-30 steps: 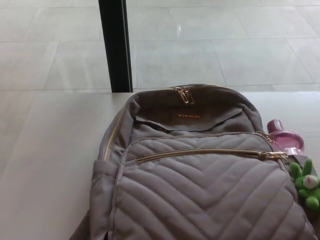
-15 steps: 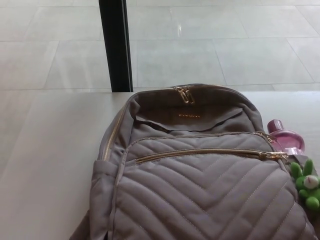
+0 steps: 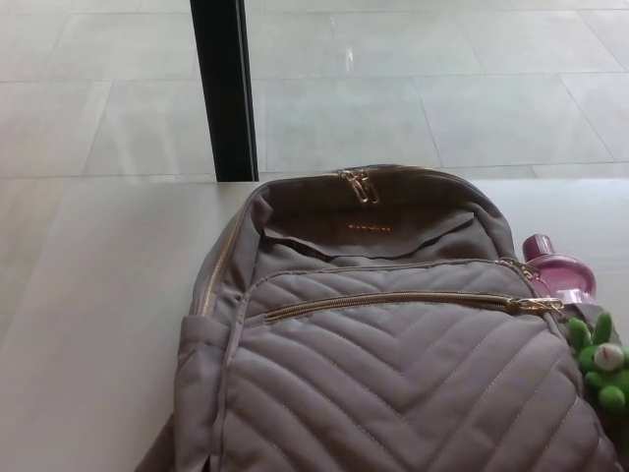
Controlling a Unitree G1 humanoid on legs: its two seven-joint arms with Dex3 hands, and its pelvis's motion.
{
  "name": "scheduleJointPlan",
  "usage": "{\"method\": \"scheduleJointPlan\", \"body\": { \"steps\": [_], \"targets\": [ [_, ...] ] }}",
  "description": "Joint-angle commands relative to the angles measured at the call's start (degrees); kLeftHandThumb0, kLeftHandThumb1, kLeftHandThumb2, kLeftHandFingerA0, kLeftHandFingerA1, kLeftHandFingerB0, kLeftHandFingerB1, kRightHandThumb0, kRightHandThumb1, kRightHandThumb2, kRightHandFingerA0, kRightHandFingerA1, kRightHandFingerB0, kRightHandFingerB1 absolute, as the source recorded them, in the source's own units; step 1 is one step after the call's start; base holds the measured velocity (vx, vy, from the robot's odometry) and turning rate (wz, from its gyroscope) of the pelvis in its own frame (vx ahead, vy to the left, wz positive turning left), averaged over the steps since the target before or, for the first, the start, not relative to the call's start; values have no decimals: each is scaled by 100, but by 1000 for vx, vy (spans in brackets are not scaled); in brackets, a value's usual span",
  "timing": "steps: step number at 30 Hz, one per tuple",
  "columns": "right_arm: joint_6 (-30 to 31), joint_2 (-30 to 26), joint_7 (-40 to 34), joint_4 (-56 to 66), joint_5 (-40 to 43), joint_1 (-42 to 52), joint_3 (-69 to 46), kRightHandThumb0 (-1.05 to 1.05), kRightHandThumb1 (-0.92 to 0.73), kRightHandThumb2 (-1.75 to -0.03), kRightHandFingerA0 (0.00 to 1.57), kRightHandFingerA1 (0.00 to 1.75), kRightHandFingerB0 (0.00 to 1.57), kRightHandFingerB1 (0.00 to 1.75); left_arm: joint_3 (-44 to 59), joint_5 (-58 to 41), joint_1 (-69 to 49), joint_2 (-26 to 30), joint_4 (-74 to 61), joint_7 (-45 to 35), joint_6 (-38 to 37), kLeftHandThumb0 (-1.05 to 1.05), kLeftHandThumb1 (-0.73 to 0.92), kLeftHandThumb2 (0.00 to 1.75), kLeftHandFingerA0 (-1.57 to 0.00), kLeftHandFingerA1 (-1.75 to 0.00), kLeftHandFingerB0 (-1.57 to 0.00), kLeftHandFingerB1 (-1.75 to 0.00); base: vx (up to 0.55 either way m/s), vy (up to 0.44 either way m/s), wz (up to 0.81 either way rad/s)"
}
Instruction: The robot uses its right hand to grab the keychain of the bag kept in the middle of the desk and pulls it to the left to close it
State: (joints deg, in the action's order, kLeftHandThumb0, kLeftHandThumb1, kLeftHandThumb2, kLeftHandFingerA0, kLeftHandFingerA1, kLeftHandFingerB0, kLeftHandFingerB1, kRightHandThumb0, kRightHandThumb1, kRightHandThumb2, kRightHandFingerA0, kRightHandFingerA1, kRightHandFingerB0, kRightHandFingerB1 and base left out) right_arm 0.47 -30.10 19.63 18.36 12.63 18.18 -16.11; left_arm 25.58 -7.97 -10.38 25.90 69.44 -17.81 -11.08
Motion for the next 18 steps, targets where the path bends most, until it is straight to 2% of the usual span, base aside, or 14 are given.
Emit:
{"method": "scheduleJointPlan", "body": {
  "steps": [1,7,8,9,10,11,12,13,15,16,18],
  "targets": [
    [334,-223,59,-55,-300,-157,-33,-70,-52,-87,50,62,21,43,-8,-98,-32,132,23,-117,-96,-64,72,62,-66,-52,-54,-42,0,0,0],
    [552,-235,-90,-25,-419,-364,-142,-73,-52,-85,53,61,25,43,-11,-113,-55,137,20,-168,-143,-64,72,62,-67,-52,-54,-42,0,0,0],
    [654,-201,-84,14,-328,-450,-163,-63,-61,-59,59,54,32,31,-25,-101,-67,141,18,-205,-183,-65,72,62,-66,-52,-54,-42,0,0,0],
    [711,-198,-81,77,-335,-475,-160,-63,-61,-59,59,53,33,31,-36,-94,-74,143,-2,-210,-181,-64,73,62,-66,-52,-54,-42,0,0,0],
    [689,-170,-90,117,-363,-503,-129,-71,-51,-85,57,62,28,43,-28,-106,-76,143,-4,-223,-170,-65,73,62,-66,-52,-53,-41,0,0,0],
    [705,-163,-94,204,-433,-498,-93,-62,-60,-59,62,55,34,32,-18,-122,-73,143,-11,-241,-147,-65,73,62,-66,-52,-53,-41,0,0,0],
    [702,-161,-88,245,-462,-497,-65,-65,-48,-85,58,65,28,45,-20,-122,-79,144,-11,-260,-164,-65,74,62,-65,-52,-53,-41,0,0,0],
    [657,-183,-69,375,-624,-481,38,-62,-61,-59,62,57,34,31,-35,-103,-65,146,12,-246,-174,-66,74,62,-66,-52,-52,-41,0,0,0],
    [438,-241,25,394,-739,-454,100,-63,-63,-60,60,58,31,31,-34,-105,-75,136,8,-241,-182,-66,75,63,-66,-52,-53,-41,0,0,0],
    [521,-193,62,495,-712,-415,202,-71,-52,-86,57,64,28,44,-71,-61,-80,151,47,-264,-251,-67,76,63,-65,-51,-51,-41,0,0,0],
    [684,-245,154,649,-686,-341,248,-65,-49,-86,56,66,26,45,-59,-96,-73,134,46,-295,-263,-68,76,63,-67,-52,-53,-41,0,0,0]
  ]
}}
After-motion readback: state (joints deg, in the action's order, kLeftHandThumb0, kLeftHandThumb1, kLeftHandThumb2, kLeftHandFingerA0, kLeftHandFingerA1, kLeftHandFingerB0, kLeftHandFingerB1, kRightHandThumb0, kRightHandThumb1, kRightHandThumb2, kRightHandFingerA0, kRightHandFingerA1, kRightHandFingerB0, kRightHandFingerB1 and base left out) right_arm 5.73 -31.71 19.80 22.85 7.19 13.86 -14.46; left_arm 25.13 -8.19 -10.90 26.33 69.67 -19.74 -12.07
